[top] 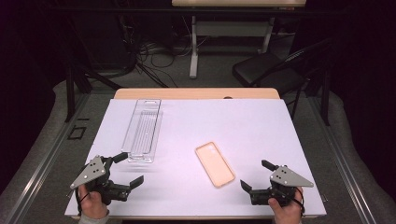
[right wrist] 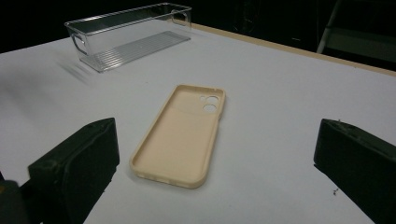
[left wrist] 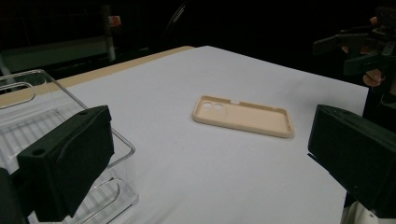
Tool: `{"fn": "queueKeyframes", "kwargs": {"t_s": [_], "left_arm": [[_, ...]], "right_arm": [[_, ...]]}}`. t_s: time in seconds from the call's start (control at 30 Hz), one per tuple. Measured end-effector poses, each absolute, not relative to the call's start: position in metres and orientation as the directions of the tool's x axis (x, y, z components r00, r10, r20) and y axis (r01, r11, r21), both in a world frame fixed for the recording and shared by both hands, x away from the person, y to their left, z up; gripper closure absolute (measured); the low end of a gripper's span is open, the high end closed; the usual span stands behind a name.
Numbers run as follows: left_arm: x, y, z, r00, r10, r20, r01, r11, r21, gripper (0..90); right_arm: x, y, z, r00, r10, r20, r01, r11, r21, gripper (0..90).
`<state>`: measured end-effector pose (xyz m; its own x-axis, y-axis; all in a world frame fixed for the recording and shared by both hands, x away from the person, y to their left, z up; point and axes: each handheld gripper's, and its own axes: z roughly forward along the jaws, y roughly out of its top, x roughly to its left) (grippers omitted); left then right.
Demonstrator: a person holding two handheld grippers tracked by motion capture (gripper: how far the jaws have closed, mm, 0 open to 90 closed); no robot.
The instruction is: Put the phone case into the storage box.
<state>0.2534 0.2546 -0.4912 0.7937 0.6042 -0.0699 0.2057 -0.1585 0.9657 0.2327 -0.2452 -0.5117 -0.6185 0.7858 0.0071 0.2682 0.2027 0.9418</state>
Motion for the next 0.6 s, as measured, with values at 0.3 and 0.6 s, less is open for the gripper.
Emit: {"fn": "queueKeyframes", "kwargs": {"t_s": [0.3,0.6], "left_arm": [[0.2554,0.2531,-0.4939,0.792,0.605,-0.086,0.229,-0.162,0.960,0.4],[0.2566,0.2531,-0.4966,0.782,0.614,-0.109,0.268,-0.174,0.948,0.4]], "right_arm": [[0.2349,-0.2458,-0.5138,-0.619,0.785,0.037,0.316,0.205,0.926,0.0],[0.2419,-0.2484,-0.5139,-0.598,0.799,0.053,0.334,0.188,0.924,0.1]]}}
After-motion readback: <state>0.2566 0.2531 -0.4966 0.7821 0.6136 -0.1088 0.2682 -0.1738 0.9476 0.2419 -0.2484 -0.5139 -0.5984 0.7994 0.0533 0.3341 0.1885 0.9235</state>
